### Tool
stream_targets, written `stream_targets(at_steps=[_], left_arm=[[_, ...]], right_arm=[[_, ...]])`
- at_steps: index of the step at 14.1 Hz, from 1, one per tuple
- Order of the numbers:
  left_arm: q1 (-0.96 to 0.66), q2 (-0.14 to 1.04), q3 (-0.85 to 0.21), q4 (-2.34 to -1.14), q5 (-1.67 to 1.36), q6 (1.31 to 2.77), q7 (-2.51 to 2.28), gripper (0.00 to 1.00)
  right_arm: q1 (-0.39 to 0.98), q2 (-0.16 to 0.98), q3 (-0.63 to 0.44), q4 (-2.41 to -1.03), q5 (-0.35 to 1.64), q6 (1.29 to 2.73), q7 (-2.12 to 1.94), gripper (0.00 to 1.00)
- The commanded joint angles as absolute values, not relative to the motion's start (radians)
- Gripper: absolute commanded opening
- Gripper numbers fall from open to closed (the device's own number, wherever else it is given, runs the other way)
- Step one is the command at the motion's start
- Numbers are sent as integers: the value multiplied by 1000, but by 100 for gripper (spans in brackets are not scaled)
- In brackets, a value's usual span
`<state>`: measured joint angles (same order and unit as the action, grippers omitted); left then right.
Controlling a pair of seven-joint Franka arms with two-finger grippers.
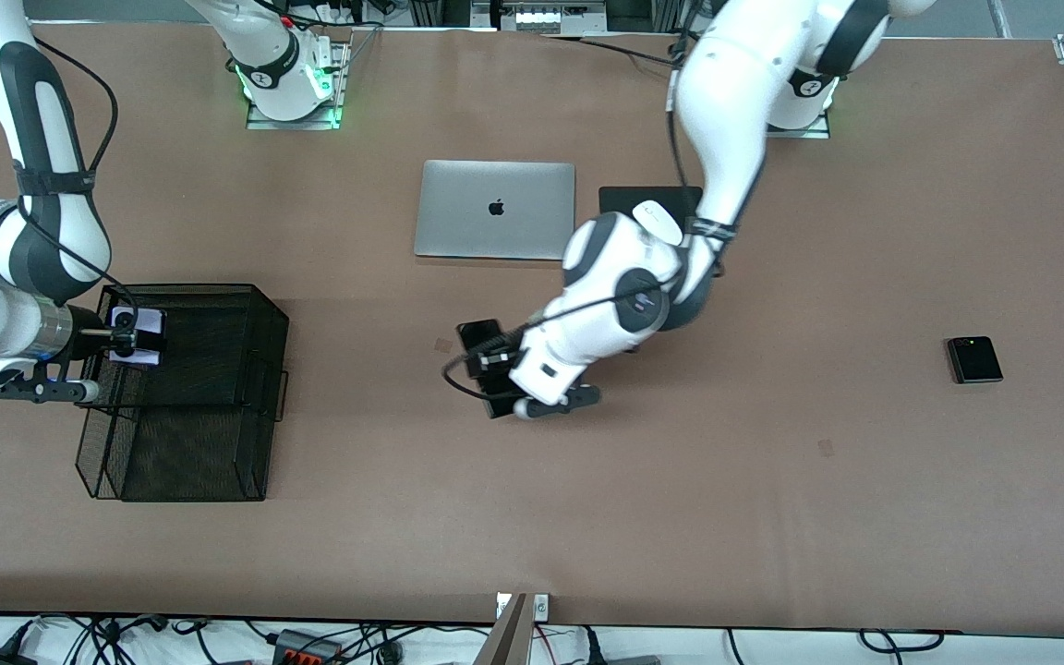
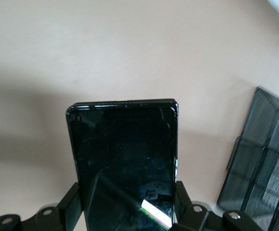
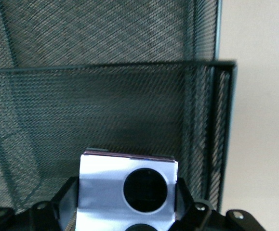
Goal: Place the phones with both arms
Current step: 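Carry the white phone and black phone with the right and left grippers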
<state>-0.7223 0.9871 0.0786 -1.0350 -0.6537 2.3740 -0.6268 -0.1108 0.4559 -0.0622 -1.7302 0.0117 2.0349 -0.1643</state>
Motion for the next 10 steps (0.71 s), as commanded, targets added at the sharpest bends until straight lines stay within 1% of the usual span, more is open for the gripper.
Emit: stream_targets(at_steps=[1, 2, 4, 5, 7, 8, 10], left_arm=[[-776, 1069, 106, -936, -689, 2486, -638, 25], [-804, 1089, 116, -919, -674, 2487, -634, 25], [-877, 1103, 239, -919, -605, 2420, -614, 24], [-900, 1121, 276, -916, -594, 2370, -577, 24], [-905, 1123, 288, -916, -591, 2298, -520, 24], [-907, 1123, 296, -916, -591, 2272, -517, 24], [-914, 1134, 298, -916, -592, 2263, -520, 24]], right_arm=[[-144, 456, -44, -1730, 0, 2049, -212, 99], [-135, 446, -41, -1720, 0, 2043, -204, 100], [-109, 410, -35, -1665, 2, 1955, -177, 100], [-83, 403, -34, -1622, 2, 1900, -132, 100], [-40, 403, -34, -1501, 8, 1756, -57, 100], [-25, 403, -34, -1462, 11, 1712, -34, 100], [23, 403, -32, -1410, 5, 1692, -26, 100]])
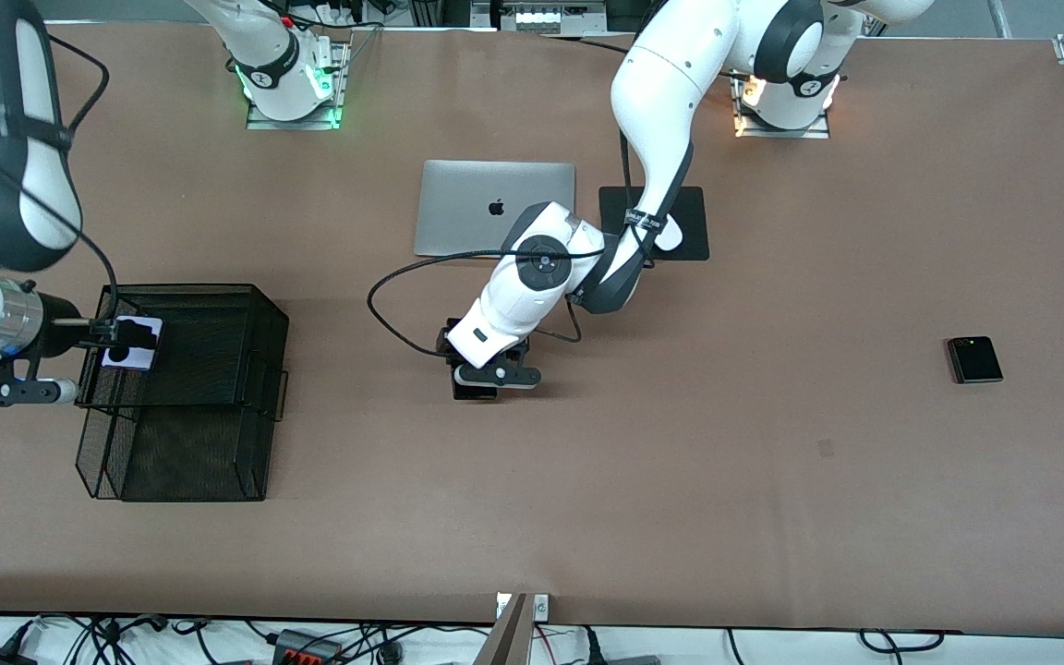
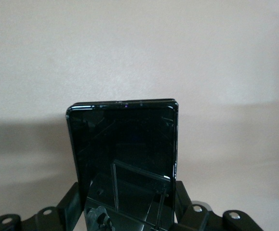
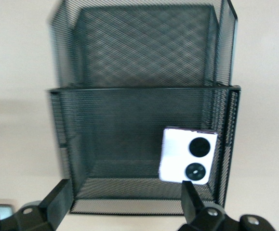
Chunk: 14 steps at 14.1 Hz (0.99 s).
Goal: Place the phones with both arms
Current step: 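Open both grippers, releasing the white phone in the basket and black phone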
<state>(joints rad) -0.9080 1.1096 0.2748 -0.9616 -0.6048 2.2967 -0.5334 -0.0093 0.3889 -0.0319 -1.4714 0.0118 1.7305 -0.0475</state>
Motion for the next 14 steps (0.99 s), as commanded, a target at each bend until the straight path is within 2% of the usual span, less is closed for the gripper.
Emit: stream_targets(at_steps=[1, 6, 8, 9, 10, 11, 14], left_arm=[[-914, 1141, 299, -916, -592, 2257, -520, 24], [-930, 1169, 336, -916, -589, 2264, -500, 26], [-931, 1173, 336, -916, -589, 2264, -494, 33], [-937, 1173, 336, -916, -589, 2264, -494, 50], [-939, 1173, 337, -916, -589, 2264, -494, 60], [-939, 1173, 337, -916, -588, 2264, -492, 100], [-933, 1172, 334, -916, -581, 2266, -492, 100]], right_arm=[[38, 403, -32, -1396, 5, 1692, -28, 100], [61, 400, -34, -1368, 2, 1692, -28, 100], [63, 393, -34, -1368, 0, 1694, -21, 100], [64, 393, -34, -1370, -2, 1701, -12, 100], [64, 393, -34, -1368, -12, 1703, -11, 100], [63, 393, -34, -1368, -32, 1700, -20, 100], [52, 405, -35, -1368, -25, 1706, -23, 100]])
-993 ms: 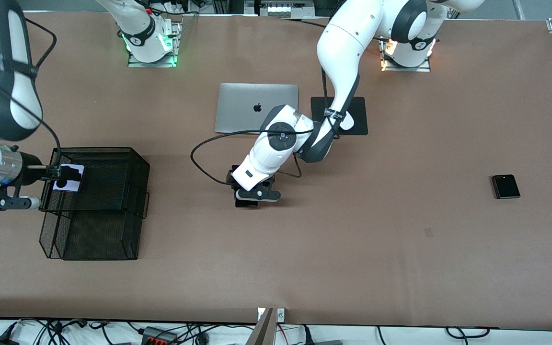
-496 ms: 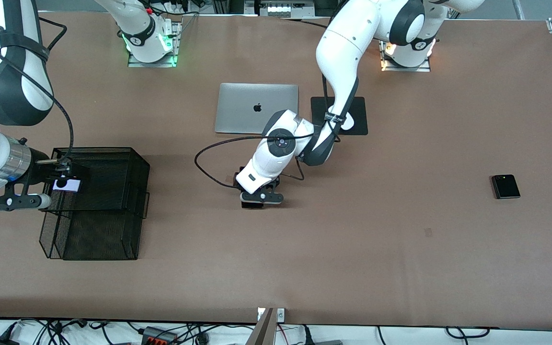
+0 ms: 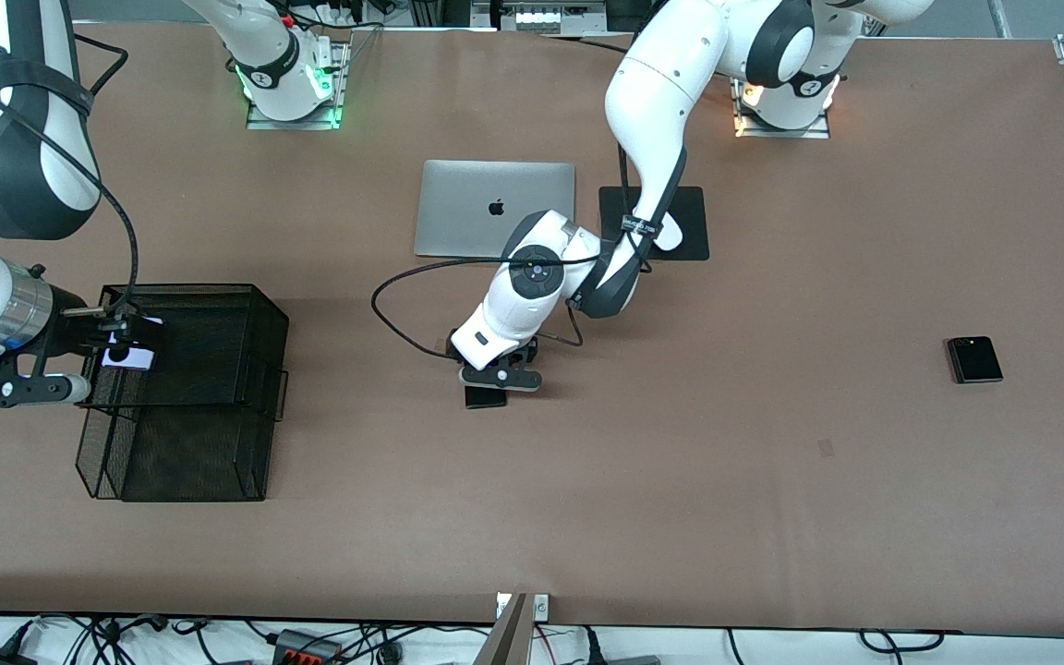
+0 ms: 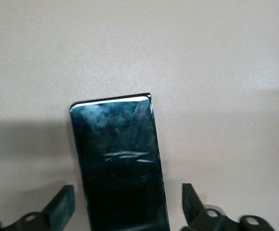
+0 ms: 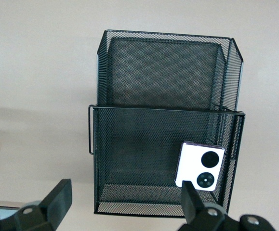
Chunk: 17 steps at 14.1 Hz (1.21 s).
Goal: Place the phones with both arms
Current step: 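Open both grippers, releasing the white phone in the basket and black phone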
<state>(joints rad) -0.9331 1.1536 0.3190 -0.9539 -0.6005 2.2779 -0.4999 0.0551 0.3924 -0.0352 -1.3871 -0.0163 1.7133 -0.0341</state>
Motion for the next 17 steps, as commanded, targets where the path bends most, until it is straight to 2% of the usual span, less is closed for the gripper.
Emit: stream_targets(at_steps=[1, 3, 5, 8, 10, 12, 14, 17], left_arm=[[-930, 1169, 334, -916, -581, 2266, -489, 100], [-893, 1135, 327, -925, -572, 2253, -477, 100], [-807, 1053, 260, -951, -507, 2214, -471, 100], [-585, 878, 51, -1105, -292, 2122, -399, 100], [-459, 757, -3, -1243, -249, 2112, -332, 100], [-311, 700, -61, -1273, -250, 2016, -189, 100], [-221, 672, -64, -1273, -253, 1913, -89, 100], [-89, 660, -64, -1287, -255, 1856, -77, 100]], right_arm=[[54, 405, -34, -1368, -25, 1706, -21, 100], [67, 410, -34, -1373, -25, 1715, -11, 100], [101, 419, -32, -1373, -20, 1718, -6, 100], [188, 442, -32, -1373, -23, 1759, -6, 100], [224, 480, -32, -1373, -18, 1799, -6, 100], [276, 521, -32, -1373, -20, 1857, -5, 100], [334, 578, -32, -1373, -20, 1925, 6, 100], [411, 667, -32, -1373, -20, 2049, 101, 100]])
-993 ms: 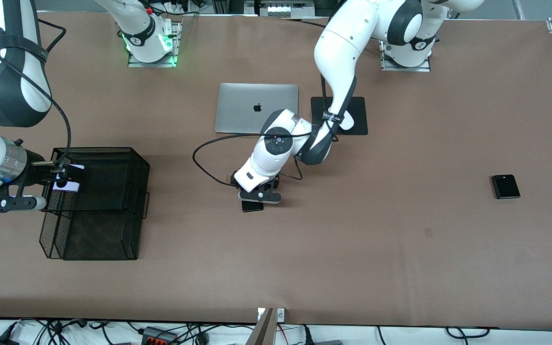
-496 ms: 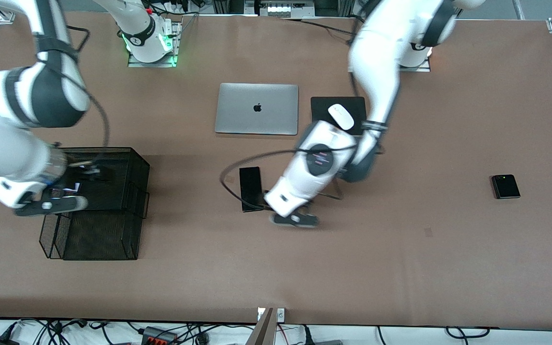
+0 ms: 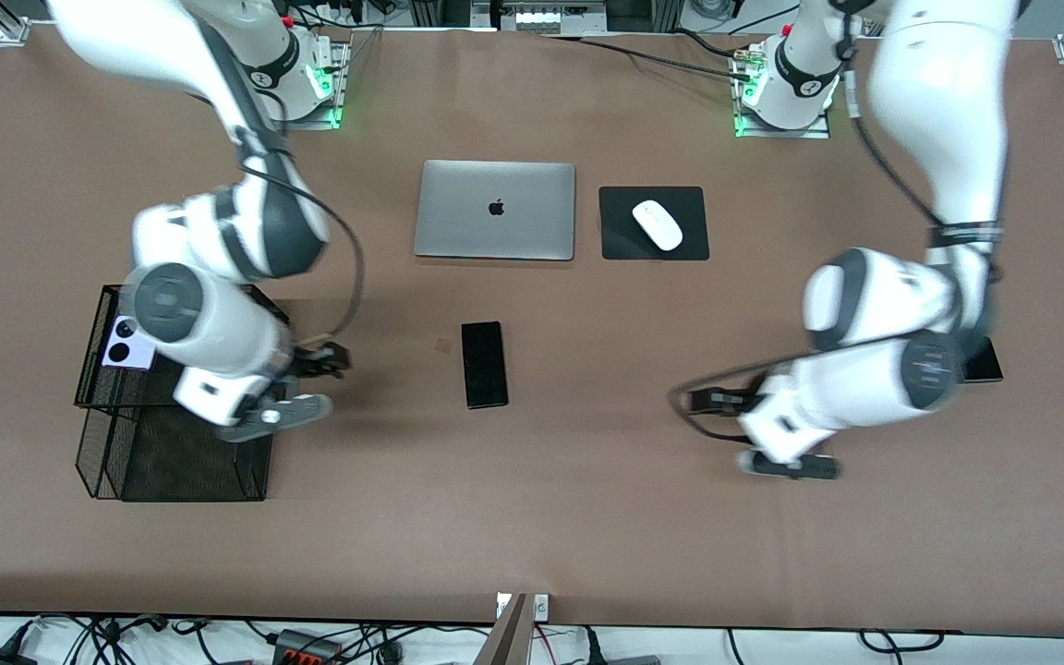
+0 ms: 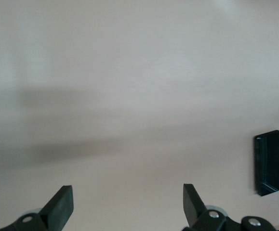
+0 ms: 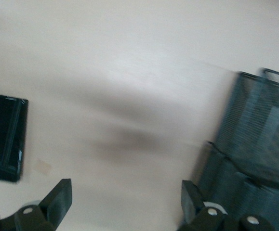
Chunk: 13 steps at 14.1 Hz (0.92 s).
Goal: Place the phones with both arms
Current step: 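Grasp the black phone and dark flip phone with the right and left grippers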
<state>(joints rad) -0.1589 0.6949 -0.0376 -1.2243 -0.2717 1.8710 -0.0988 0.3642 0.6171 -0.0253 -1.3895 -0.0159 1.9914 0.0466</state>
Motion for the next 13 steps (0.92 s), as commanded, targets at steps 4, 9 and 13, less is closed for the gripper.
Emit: stream_targets(at_steps=[4, 9, 13], left_arm=[[12, 660, -55, -1336, -244, 1856, -74, 100], [153, 678, -63, -1396, -75, 1862, 35, 100], [270, 699, -61, -1402, -66, 1868, 120, 100]], right_arm=[[512, 759, -32, -1371, -23, 2205, 268, 100], [572, 859, -31, -1371, -2, 2345, 321, 100], [603, 874, -31, -1376, 52, 2347, 345, 100]])
